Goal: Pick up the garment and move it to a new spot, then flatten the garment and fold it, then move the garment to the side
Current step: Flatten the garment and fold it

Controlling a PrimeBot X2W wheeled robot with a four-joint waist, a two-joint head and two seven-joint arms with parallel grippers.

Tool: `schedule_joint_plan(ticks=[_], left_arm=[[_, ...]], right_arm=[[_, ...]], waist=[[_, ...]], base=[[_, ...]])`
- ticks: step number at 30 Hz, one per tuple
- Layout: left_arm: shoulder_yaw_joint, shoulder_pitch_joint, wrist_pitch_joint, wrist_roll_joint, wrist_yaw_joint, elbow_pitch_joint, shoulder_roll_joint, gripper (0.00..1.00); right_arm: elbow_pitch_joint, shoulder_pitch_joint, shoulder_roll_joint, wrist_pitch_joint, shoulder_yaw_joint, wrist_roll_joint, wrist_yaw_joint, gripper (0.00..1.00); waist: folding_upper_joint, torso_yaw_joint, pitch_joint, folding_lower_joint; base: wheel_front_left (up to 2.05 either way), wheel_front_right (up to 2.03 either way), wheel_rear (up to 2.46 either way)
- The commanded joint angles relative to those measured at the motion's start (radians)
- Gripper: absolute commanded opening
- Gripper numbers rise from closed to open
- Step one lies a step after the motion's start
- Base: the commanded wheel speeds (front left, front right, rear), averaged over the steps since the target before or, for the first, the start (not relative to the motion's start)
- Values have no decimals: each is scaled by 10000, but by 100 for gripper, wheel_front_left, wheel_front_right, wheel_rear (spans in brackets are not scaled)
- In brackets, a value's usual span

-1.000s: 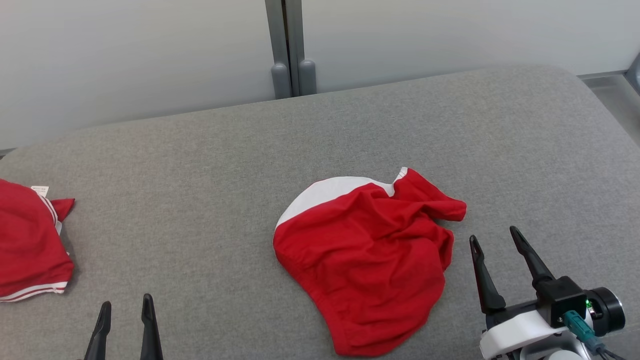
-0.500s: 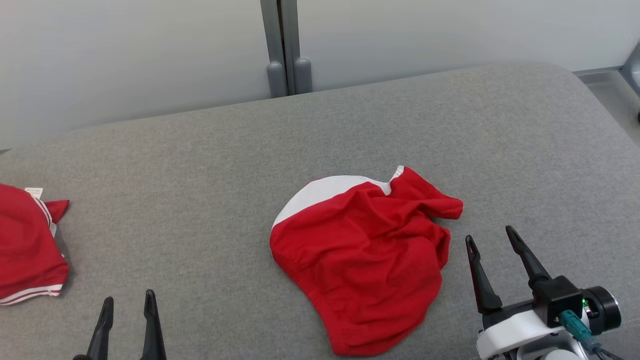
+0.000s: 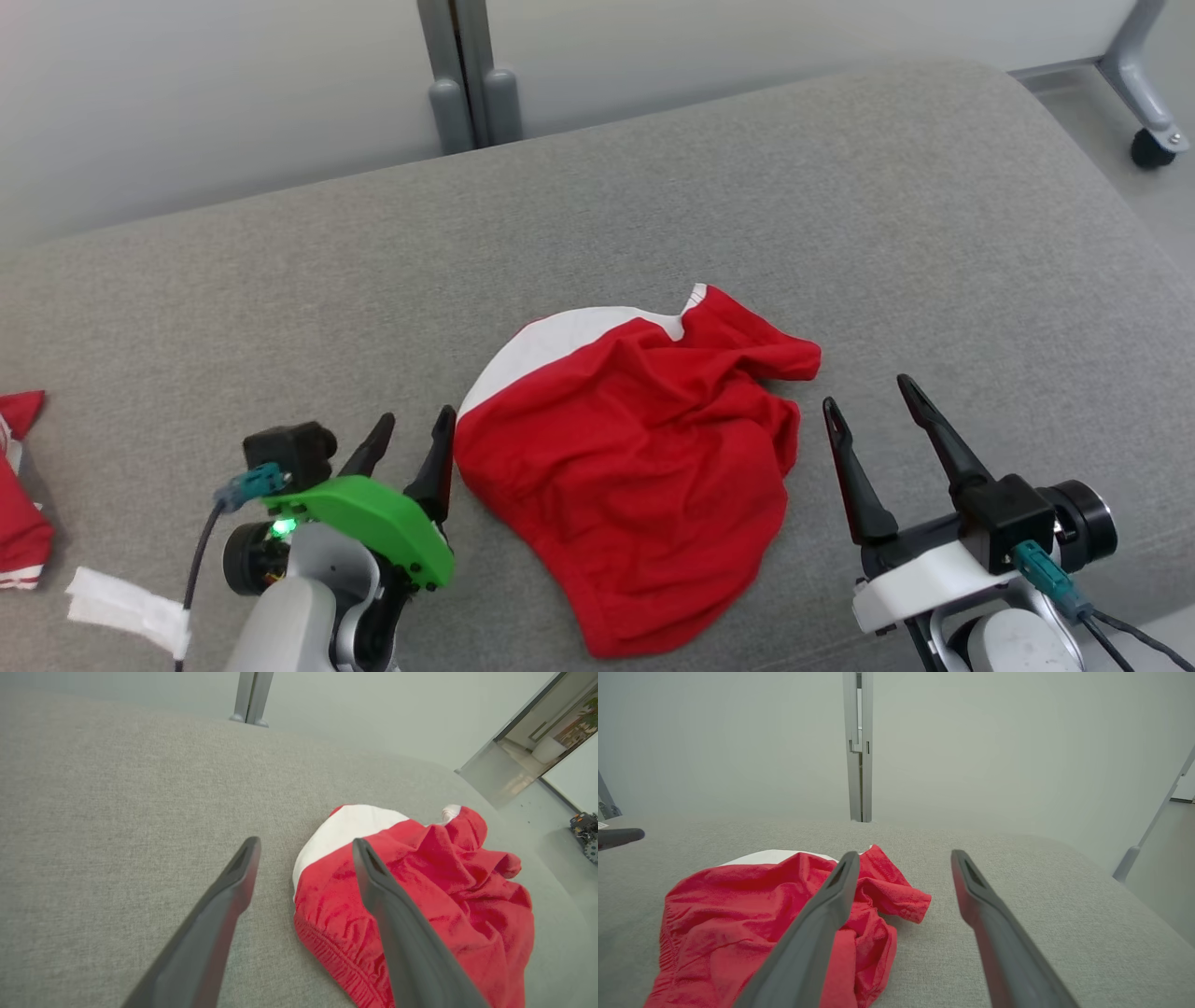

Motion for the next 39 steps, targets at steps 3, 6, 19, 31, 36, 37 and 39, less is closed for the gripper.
schedule_joint_plan(ticks=[3,6,19,31,36,37,39], left_arm=[[-4,-884,879,-240,444,1256,-19,100],[-89,-1378,1259,-121,719,2136,58,100],[49,-2756,774,-192,541,3363,380,0],[-304,-6295,-913,1185,672,2978,1309,0],[-827,-7546,-2084,1842,346,3240,1456,0],[-1048,-7705,-2304,2007,246,3347,1446,0],[-1465,-7811,-2653,2138,63,3506,1338,0]], right_arm=[[-80,-230,-7,-5,121,132,-14,100],[-97,-248,8,-5,117,190,-14,100],[25,-85,66,-5,16,353,-12,100],[211,-333,65,-5,518,481,-14,100],[263,-275,62,-5,503,453,-14,100],[262,-252,66,-5,484,466,-12,100],[255,-218,67,-5,445,500,-12,100]], waist=[[-1,-791,450,0],[-1,-1128,547,0],[-1,-1651,451,0],[-1,-2394,328,0],[-1,-2704,318,0],[-1,-2731,329,0],[-1,-2748,346,0]], base=[[0,0,0],[0,0,0],[0,0,0],[0,0,0],[0,0,0],[0,0,0],[0,0,0]])
